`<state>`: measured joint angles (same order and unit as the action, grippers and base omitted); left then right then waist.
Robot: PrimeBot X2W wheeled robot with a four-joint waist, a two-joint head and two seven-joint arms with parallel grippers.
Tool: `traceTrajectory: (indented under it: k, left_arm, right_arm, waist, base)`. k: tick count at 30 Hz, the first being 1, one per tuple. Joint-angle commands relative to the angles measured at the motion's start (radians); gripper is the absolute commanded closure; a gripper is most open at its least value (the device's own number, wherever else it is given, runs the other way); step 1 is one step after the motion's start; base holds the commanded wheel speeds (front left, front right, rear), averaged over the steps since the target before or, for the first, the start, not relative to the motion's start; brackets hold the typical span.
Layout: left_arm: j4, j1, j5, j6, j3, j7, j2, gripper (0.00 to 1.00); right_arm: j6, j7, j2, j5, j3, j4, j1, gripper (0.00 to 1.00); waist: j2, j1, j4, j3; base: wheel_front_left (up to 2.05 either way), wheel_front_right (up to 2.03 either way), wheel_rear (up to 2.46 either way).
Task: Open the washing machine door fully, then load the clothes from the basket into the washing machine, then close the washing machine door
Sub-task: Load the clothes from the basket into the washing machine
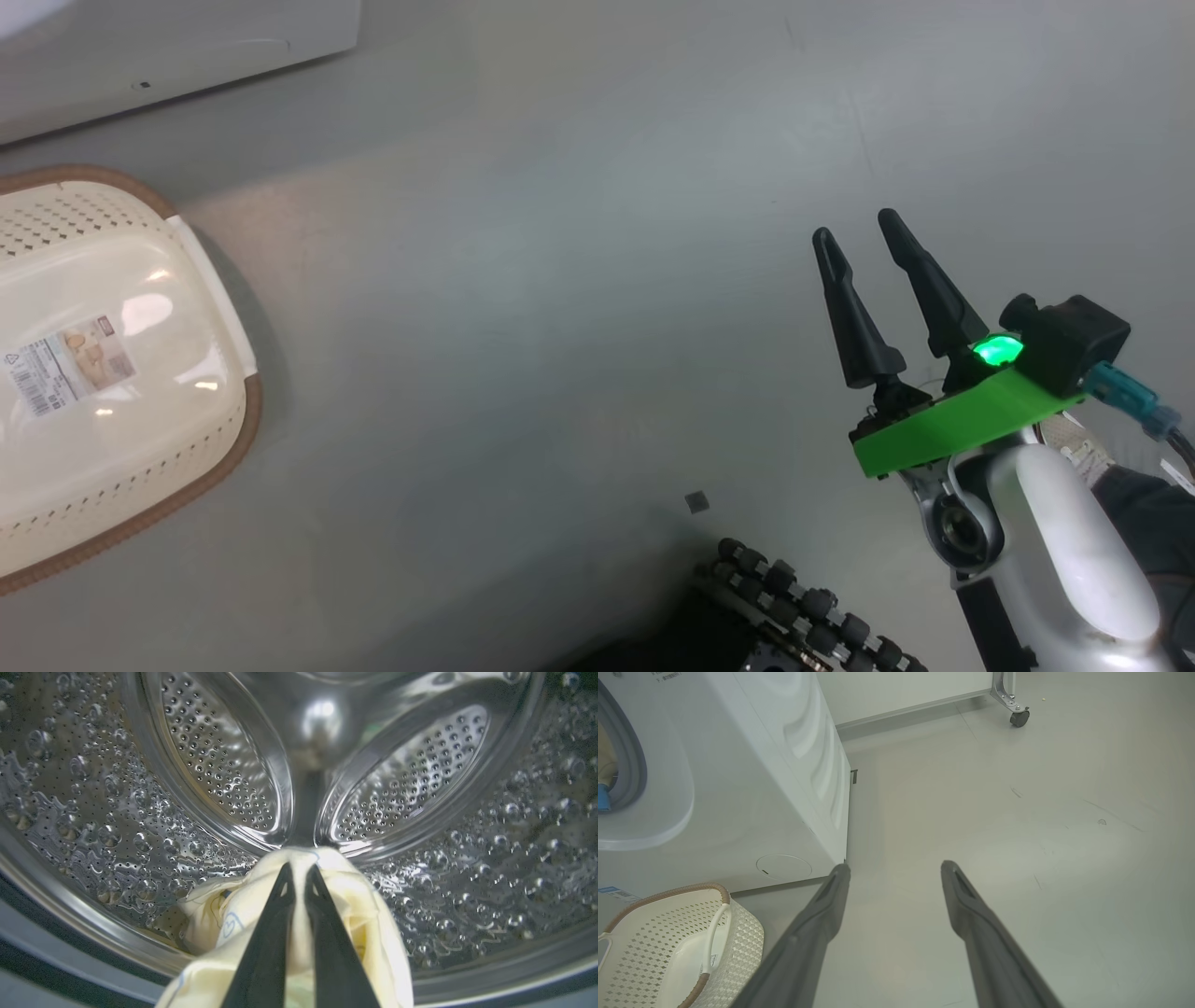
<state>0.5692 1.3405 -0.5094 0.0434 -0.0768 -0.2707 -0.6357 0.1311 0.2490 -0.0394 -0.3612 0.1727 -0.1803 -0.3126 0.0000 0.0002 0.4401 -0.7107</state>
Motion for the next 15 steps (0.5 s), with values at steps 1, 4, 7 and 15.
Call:
traceTrajectory:
  k: [1, 4, 7, 15]
  left_arm:
    - [-0.043, 0.054, -0.029, -0.009, 0.047, 0.022, -0.054, 1.0]
    - [-0.041, 0.086, -0.044, -0.021, 0.063, 0.062, -0.053, 1.0]
    - [-0.039, 0.115, -0.052, -0.032, 0.075, 0.112, -0.051, 1.0]
    - [-0.014, 0.198, -0.029, -0.048, 0.073, 0.235, -0.053, 1.0]
  right_arm:
    - [0.0, 0.012, -0.011, -0.014, 0.019, 0.017, 0.013, 0.0]
    - [0.0, 0.012, -0.011, -0.024, 0.023, 0.016, 0.005, 0.0]
    - [0.0, 0.012, -0.011, -0.033, 0.028, 0.022, -0.002, 0.0]
    - [0.0, 0.013, -0.011, -0.054, 0.044, 0.031, -0.013, 0.0]
  waist:
    - [0.0, -0.0002, -0.003, -0.018]
    - [0.0, -0.0002, -0.007, -0.03]
    - [0.0, -0.0002, -0.006, -0.038]
    - [0.0, -0.0002, 0.02, -0.068]
  base:
    - [0.0, 0.0, 0.0]
    - [0.0, 0.0, 0.0]
    - [0.0, 0.0, 0.0]
    - [0.0, 0.0, 0.0]
